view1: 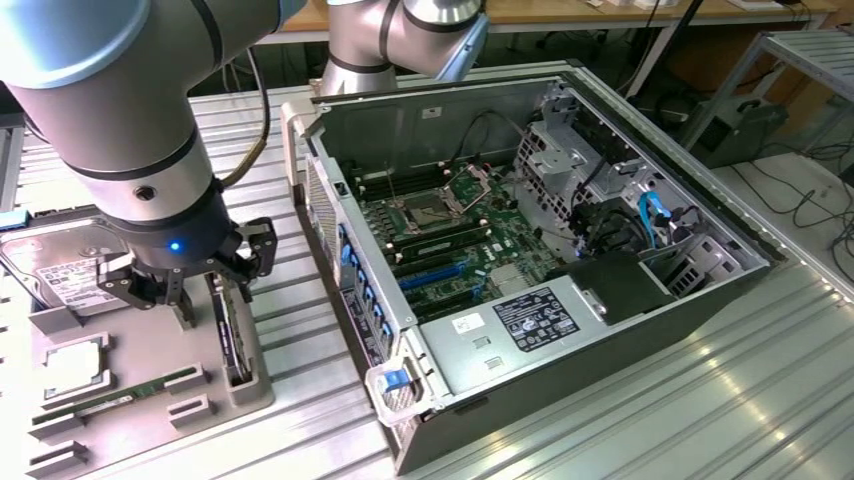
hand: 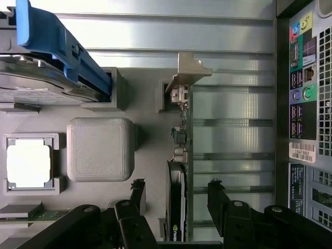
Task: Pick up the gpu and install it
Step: 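Pick up the gpu and move the gpu toward the slot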
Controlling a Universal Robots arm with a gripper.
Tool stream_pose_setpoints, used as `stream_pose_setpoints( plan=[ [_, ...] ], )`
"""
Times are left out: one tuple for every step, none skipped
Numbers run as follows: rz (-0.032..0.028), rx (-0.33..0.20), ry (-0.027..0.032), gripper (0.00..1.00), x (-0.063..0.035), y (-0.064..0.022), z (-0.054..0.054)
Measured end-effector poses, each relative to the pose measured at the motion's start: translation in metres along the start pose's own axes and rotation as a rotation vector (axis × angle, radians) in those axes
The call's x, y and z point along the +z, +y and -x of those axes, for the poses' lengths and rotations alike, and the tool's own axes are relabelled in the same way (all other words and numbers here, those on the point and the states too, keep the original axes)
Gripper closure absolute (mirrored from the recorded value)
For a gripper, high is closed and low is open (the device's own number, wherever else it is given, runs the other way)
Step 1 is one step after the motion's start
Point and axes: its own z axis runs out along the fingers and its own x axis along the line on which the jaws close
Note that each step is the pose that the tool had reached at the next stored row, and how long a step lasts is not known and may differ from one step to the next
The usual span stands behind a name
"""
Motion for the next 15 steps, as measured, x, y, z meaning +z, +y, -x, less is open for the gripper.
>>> stream_pose_setpoints(
  plan=[
    [-0.0004,0.000,0.0000,0.40,0.0000,0.0000,0.000],
    [-0.0008,0.000,0.0000,0.40,0.0001,-0.0001,0.000],
    [-0.0019,0.000,-0.0001,0.40,0.0003,-0.0001,0.000],
    [-0.0046,0.000,-0.0001,0.40,0.0008,-0.0002,0.000],
    [-0.0087,0.000,-0.0001,0.40,0.0013,-0.0002,0.000],
    [-0.0143,-0.001,0.0000,0.40,0.0019,-0.0002,0.000],
    [-0.0203,-0.001,-0.0001,0.40,0.0027,-0.0003,0.000],
    [-0.0245,-0.001,-0.0002,0.40,0.0036,-0.0003,0.000],
    [-0.0278,-0.001,0.0000,0.40,0.0050,-0.0005,0.000],
    [-0.0283,-0.002,0.0002,0.40,0.0064,-0.0006,0.000],
    [-0.0283,-0.001,0.0001,0.40,0.0105,-0.0014,-0.001],
    [-0.0284,-0.001,0.0002,0.40,0.0138,-0.0032,-0.001],
    [-0.0284,-0.001,0.0002,0.40,0.0155,-0.0046,-0.001],
    [-0.0282,-0.001,0.0000,0.40,0.0174,-0.0055,-0.001],
    [-0.0283,-0.001,0.0001,0.40,0.0201,-0.0058,-0.001]
  ],
)
